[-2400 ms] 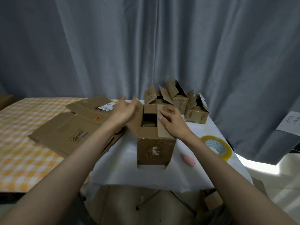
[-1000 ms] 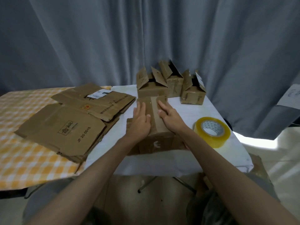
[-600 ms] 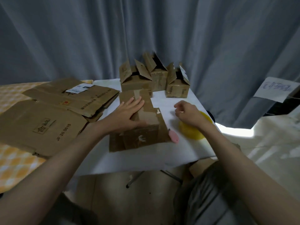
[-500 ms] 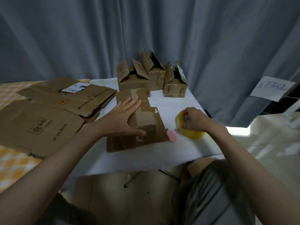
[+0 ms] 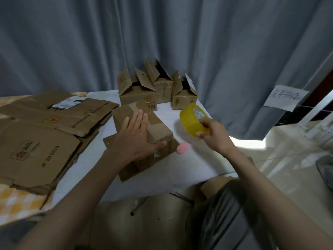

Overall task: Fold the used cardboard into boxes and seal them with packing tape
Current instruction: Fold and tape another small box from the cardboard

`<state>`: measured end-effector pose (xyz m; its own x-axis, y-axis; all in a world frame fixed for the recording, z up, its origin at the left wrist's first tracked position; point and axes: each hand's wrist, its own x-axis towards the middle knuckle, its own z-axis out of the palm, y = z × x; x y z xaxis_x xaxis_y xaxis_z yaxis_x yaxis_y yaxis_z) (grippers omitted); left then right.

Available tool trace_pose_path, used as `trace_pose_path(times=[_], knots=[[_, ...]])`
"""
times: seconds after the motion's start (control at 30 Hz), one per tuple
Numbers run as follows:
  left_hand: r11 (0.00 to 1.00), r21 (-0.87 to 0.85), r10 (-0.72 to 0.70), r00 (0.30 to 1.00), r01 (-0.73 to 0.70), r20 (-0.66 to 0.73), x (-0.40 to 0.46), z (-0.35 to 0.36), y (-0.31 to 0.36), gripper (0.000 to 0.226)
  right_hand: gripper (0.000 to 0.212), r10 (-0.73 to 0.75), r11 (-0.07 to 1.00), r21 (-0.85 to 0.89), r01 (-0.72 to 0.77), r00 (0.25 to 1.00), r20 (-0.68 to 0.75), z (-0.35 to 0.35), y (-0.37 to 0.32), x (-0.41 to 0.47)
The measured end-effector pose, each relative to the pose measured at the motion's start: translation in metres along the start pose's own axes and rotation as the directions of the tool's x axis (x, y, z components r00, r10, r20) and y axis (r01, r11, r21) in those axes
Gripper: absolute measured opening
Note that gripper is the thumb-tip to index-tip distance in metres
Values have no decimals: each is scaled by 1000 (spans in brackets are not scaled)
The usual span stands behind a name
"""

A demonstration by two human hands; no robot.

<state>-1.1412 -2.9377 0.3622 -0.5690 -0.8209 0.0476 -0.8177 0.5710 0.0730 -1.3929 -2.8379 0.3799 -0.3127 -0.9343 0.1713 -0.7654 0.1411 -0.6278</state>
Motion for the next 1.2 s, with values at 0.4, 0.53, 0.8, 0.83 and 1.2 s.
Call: trace_pose_path(times=[0.4,0.53,0.8,0.83,1.2], knots=[[858,-498,12,974,-125,-225,8,-34,-7,60,41,-230,972,66,227,973,36,0,-58,8],[824,-496,30,895,-274,-445,16,-47,-2,42,48,-211,977,-25,213,974,79,-4,-60,15],[786,-395,239,822,-476,-516,37,-63,13,37,51,-204,972,-91,215,972,118,-18,-57,23],[770,-405,248,817,-492,-520,39,-65,14,35,51,-208,971,-96,220,970,123,-20,-57,24],[651,-520,29,703,-552,-711,45,-90,37,8,53,-233,963,-109,247,964,132,-43,-64,31]])
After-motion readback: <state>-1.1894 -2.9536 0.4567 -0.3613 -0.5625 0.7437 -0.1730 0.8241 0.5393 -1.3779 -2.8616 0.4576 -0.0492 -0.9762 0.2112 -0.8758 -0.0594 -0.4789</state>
